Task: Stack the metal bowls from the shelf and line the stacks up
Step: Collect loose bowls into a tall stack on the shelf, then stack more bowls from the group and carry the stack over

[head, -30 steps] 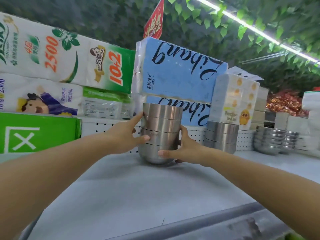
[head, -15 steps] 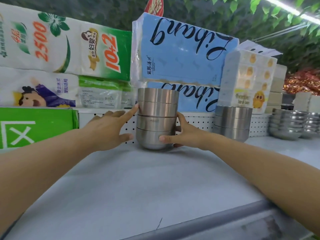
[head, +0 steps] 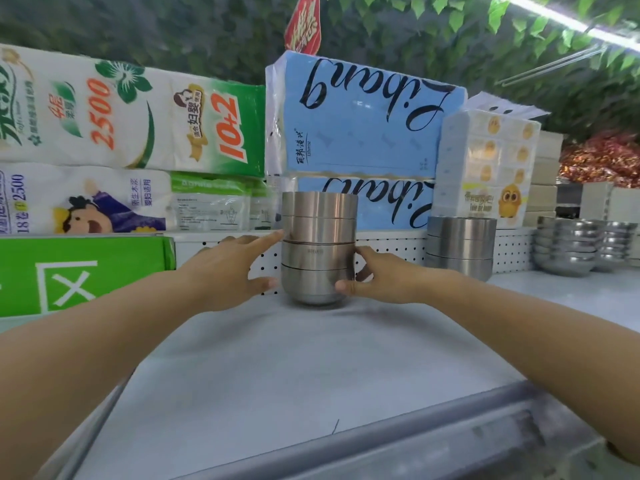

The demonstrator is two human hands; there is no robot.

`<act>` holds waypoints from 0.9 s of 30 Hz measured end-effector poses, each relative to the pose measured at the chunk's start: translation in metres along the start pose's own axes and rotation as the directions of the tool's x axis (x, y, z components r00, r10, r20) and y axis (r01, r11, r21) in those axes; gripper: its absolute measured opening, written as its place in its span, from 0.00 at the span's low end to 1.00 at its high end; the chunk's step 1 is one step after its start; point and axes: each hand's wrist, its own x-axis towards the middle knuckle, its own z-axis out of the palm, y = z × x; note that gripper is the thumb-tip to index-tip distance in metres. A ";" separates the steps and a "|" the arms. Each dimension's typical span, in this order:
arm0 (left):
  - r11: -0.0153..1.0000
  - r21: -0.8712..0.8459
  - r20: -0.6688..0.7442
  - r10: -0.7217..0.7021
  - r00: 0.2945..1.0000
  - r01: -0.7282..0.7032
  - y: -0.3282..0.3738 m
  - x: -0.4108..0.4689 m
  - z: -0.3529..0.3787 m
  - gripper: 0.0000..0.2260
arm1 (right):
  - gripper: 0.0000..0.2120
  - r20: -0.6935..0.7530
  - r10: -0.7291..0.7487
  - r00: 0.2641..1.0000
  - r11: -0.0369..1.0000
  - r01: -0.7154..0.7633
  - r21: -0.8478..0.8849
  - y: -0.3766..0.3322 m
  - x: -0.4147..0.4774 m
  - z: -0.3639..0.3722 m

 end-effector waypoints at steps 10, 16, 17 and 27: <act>0.999 -0.036 -0.024 0.003 1.000 -0.004 -0.033 -0.070 -0.053 0.34 | 0.46 -0.069 -0.013 0.998 0.999 0.011 -0.033 -0.063 -0.065 0.007; 0.997 -0.081 0.031 0.003 1.000 -0.001 -0.072 -0.145 -0.092 0.38 | 0.41 -0.064 -0.134 0.989 0.991 0.136 0.018 -0.152 -0.090 0.029; 0.997 -0.080 0.031 0.003 1.000 0.000 -0.081 -0.159 -0.099 0.38 | 0.42 -0.061 -0.146 0.987 0.988 0.149 0.034 -0.169 -0.093 0.034; 0.977 -0.085 -0.027 -0.200 0.979 0.197 -0.196 -0.304 -0.175 0.36 | 0.43 -0.075 -0.281 0.957 0.947 0.289 0.139 -0.342 -0.100 0.093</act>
